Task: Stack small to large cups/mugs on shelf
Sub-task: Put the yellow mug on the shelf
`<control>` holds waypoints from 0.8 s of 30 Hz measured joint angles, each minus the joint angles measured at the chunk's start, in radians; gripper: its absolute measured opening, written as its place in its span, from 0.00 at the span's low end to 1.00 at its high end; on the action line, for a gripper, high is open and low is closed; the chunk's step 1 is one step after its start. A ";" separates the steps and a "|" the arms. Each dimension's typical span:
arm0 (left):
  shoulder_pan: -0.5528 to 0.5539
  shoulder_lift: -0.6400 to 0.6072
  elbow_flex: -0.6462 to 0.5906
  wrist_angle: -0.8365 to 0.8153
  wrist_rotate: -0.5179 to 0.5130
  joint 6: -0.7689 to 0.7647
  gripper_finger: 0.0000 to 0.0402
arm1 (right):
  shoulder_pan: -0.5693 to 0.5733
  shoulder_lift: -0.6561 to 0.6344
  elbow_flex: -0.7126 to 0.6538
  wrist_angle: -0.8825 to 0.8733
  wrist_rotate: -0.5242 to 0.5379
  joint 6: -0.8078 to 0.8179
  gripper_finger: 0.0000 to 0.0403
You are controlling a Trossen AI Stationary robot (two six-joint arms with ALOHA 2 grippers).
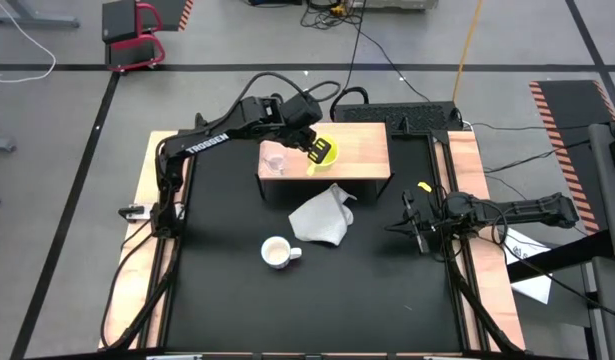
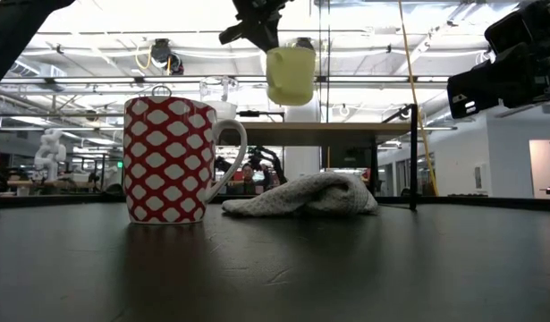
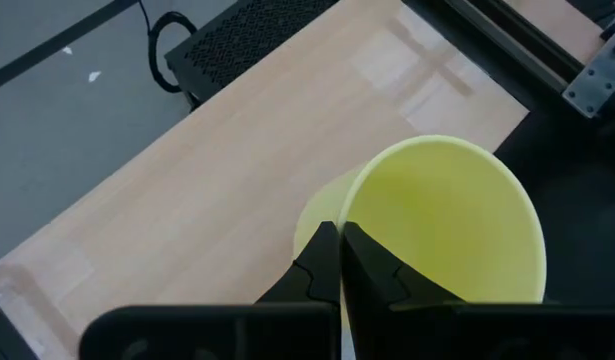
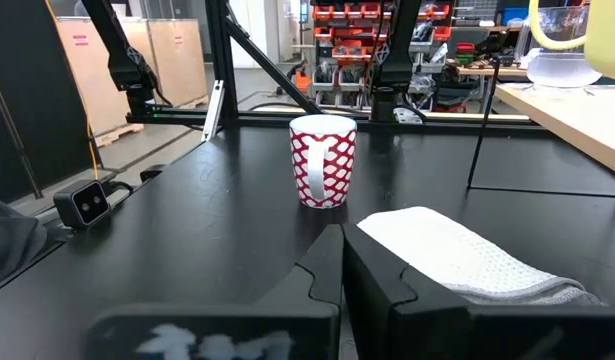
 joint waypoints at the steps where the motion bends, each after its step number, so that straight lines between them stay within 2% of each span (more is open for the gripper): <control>1: -0.002 0.000 0.000 0.000 0.000 -0.001 0.00 | 0.000 0.000 0.000 0.000 0.000 0.000 0.00; 14: -0.014 0.000 -0.002 -0.025 0.014 -0.030 0.00 | 0.000 0.000 0.000 0.014 0.000 0.030 0.00; 24: -0.022 -0.001 -0.092 0.062 0.014 -0.024 0.00 | 0.000 0.000 0.000 0.014 0.000 0.028 0.00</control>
